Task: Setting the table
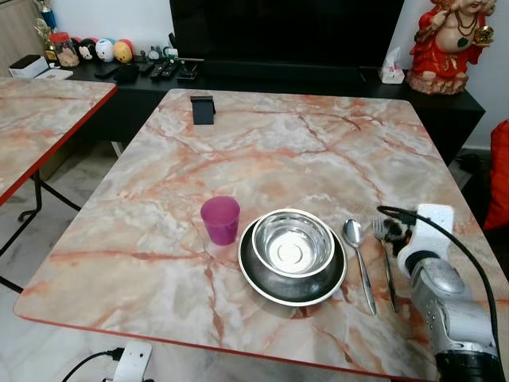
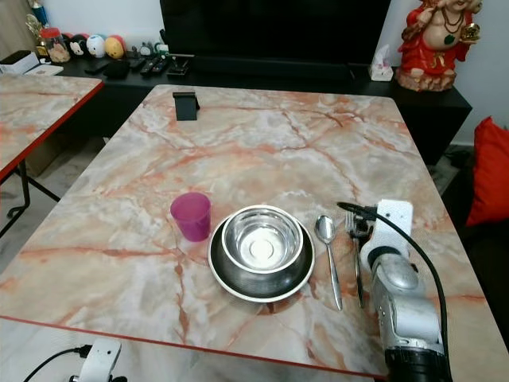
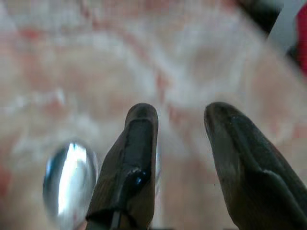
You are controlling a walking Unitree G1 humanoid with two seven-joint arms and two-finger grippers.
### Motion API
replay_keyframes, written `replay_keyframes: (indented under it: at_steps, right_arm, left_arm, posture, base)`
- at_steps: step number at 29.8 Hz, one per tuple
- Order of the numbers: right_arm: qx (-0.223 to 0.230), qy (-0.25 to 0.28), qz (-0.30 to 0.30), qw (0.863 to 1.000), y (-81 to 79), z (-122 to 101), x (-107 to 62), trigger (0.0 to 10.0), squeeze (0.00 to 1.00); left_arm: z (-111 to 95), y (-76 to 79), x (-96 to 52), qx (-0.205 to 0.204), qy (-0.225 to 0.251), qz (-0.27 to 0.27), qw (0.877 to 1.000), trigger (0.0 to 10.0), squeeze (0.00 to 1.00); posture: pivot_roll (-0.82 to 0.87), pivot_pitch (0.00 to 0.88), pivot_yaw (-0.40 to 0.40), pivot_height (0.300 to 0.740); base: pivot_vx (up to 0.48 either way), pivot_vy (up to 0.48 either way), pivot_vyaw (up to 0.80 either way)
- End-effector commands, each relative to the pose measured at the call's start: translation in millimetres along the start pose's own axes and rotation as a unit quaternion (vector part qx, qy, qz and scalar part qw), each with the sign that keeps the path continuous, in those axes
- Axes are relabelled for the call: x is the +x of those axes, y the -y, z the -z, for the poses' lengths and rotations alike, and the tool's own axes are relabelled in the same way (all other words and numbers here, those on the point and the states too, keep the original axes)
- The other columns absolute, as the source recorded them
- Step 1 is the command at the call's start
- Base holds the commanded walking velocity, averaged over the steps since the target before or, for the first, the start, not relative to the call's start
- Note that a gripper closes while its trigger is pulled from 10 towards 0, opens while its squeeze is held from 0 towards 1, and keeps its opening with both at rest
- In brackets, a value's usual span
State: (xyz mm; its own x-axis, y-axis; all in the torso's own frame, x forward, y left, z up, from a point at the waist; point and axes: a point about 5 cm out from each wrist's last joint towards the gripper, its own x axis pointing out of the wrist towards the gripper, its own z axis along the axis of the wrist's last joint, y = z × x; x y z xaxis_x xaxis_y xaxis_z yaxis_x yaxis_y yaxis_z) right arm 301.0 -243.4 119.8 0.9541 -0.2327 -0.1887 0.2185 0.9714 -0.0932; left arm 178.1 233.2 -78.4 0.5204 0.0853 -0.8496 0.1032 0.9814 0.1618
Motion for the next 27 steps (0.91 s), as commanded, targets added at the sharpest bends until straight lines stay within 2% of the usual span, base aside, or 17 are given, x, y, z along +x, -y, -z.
replay_keyframes:
  at_steps: [1, 2, 3, 4, 7, 8, 14, 22, 27]
  right_arm:
    - [-0.013, 0.057, 0.009, 0.998, 0.1, -11, -2.7, 10.0, 0.00]
    - [-0.013, 0.057, 0.009, 0.998, 0.1, -11, -2.7, 10.0, 0.00]
    - [0.013, 0.079, 0.016, 0.997, -0.4, -10, -6.9, 10.0, 0.00]
    - [0.019, 0.092, 0.024, 0.995, -0.1, -10, -9.4, 10.0, 0.00]
    - [0.009, 0.115, 0.041, 0.992, -0.7, -9, -14.5, 10.0, 0.00]
    - [-0.011, 0.129, 0.045, 0.991, -3.5, -6, -19.3, 10.0, 0.00]
    - [0.008, 0.159, 0.044, 0.986, -9.0, 2, -29.2, 10.0, 0.00]
    - [0.025, 0.170, 0.039, 0.984, -18.8, 7, -26.4, 10.0, 0.00]
    - [0.031, 0.179, 0.043, 0.982, -19.3, 6, -23.4, 10.0, 0.00]
  left_arm:
    - [2, -3.4, -0.7, 0.002, -0.002, -0.003, 1.000, 10.0, 0.00]
    - [2, -3.4, -0.7, 0.002, -0.002, -0.003, 1.000, 10.0, 0.00]
    - [2, -4.1, -0.9, 0.000, 0.000, -0.005, 1.000, 10.0, 0.00]
    - [2, -4.4, -1.0, -0.001, 0.001, -0.006, 1.000, 10.0, 0.00]
    - [2, -4.8, -1.1, 0.000, 0.002, -0.008, 1.000, 10.0, 0.00]
    - [3, -5.3, -1.2, 0.005, 0.002, -0.011, 1.000, 10.0, 0.00]
    - [4, -4.9, -1.4, 0.000, 0.003, -0.010, 1.000, 10.0, 0.00]
    - [6, -2.9, -1.4, -0.007, 0.005, -0.010, 1.000, 10.0, 0.00]
    - [5, -0.5, -1.1, -0.014, 0.007, -0.008, 1.000, 10.0, 0.00]
  posture:
    - [-0.04, 0.000, 0.009, 0.731]
    - [-0.04, 0.000, 0.009, 0.731]
    - [-0.03, 0.000, 0.008, 0.731]
    - [-0.03, 0.000, 0.008, 0.731]
    - [-0.04, 0.000, 0.011, 0.731]
    - [-0.04, 0.000, 0.015, 0.731]
    - [-0.05, 0.000, 0.027, 0.731]
    - [-0.06, 0.000, 0.025, 0.731]
    - [-0.05, 0.000, 0.016, 0.731]
  base:
    - [0.000, 0.000, 0.00]
    - [0.000, 0.000, 0.00]
    - [0.000, 0.000, 0.00]
    - [0.000, 0.000, 0.00]
    - [0.000, 0.000, 0.00]
    - [0.000, 0.000, 0.00]
    - [0.000, 0.000, 0.00]
    - [0.000, 0.000, 0.00]
    - [0.000, 0.000, 0.00]
